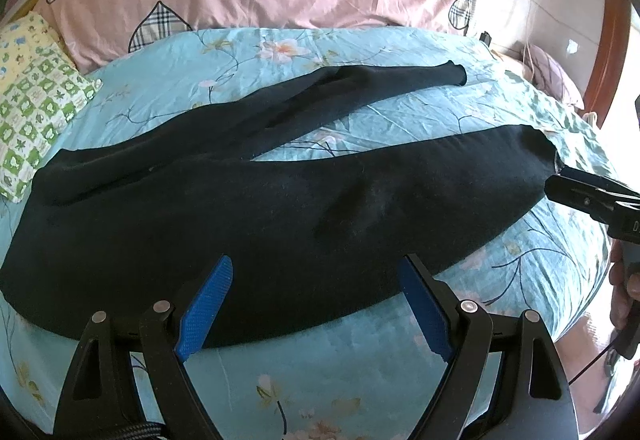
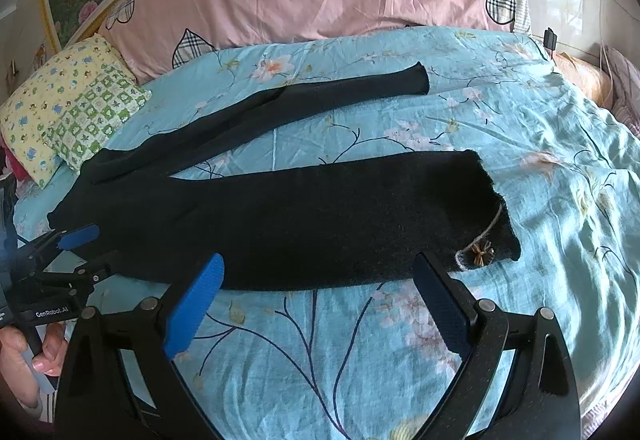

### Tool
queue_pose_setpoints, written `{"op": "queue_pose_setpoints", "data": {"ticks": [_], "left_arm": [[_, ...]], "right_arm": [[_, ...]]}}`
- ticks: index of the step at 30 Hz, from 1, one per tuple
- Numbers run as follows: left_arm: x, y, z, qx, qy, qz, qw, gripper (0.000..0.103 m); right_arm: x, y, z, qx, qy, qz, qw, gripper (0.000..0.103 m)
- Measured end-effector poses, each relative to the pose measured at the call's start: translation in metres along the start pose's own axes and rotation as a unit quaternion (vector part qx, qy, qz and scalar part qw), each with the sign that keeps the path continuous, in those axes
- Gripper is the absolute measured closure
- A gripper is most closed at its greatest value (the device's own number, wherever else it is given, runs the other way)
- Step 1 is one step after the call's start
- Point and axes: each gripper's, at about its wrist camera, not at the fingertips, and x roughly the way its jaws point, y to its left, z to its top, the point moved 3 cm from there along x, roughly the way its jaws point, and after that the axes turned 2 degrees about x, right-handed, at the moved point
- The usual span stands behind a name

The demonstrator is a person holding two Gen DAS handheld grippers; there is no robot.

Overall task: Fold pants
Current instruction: 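Move both grippers toward the black pants on the bed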

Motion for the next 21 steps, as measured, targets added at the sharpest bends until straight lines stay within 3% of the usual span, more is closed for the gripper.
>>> {"op": "queue_pose_setpoints", "data": {"ticks": [21], "left_arm": [[0.012,0.012,0.026,0.003,0.004,0.002,1.0000,0.017]], "right_arm": [[0.010,-0.006,0.020,0.007,0.014,0.007,1.000,0.007]]}}
